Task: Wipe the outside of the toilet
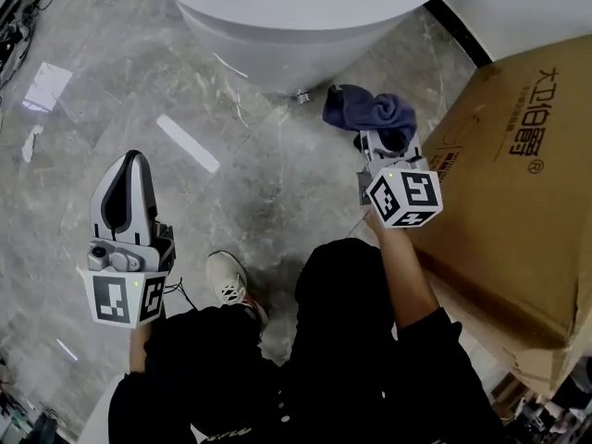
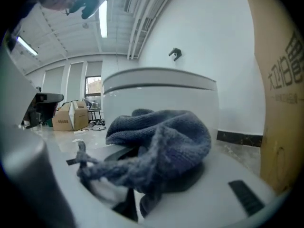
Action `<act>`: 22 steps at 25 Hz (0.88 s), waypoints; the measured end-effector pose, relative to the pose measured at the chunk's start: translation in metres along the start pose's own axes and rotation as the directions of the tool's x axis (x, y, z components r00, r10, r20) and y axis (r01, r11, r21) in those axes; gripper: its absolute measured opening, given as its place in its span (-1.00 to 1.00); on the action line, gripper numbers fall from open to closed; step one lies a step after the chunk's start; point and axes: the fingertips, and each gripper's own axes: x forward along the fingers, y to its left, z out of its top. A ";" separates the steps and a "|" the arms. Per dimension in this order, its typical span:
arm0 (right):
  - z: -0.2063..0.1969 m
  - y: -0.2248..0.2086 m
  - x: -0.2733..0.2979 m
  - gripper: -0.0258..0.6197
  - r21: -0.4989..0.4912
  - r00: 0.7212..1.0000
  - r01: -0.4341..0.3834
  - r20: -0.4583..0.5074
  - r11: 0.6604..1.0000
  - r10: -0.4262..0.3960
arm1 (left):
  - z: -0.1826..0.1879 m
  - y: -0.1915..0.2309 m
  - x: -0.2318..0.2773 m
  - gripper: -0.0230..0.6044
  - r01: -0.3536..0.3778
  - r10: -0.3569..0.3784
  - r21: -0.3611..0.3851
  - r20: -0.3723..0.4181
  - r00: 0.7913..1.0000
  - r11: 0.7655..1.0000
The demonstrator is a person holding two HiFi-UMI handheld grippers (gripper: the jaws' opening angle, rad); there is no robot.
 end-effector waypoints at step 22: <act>0.153 0.059 -0.074 -0.61 -0.145 0.974 0.015 0.226 0.989 0.018 | 0.089 0.045 -0.026 -0.89 -0.100 0.101 0.054 -0.017 0.995 0.994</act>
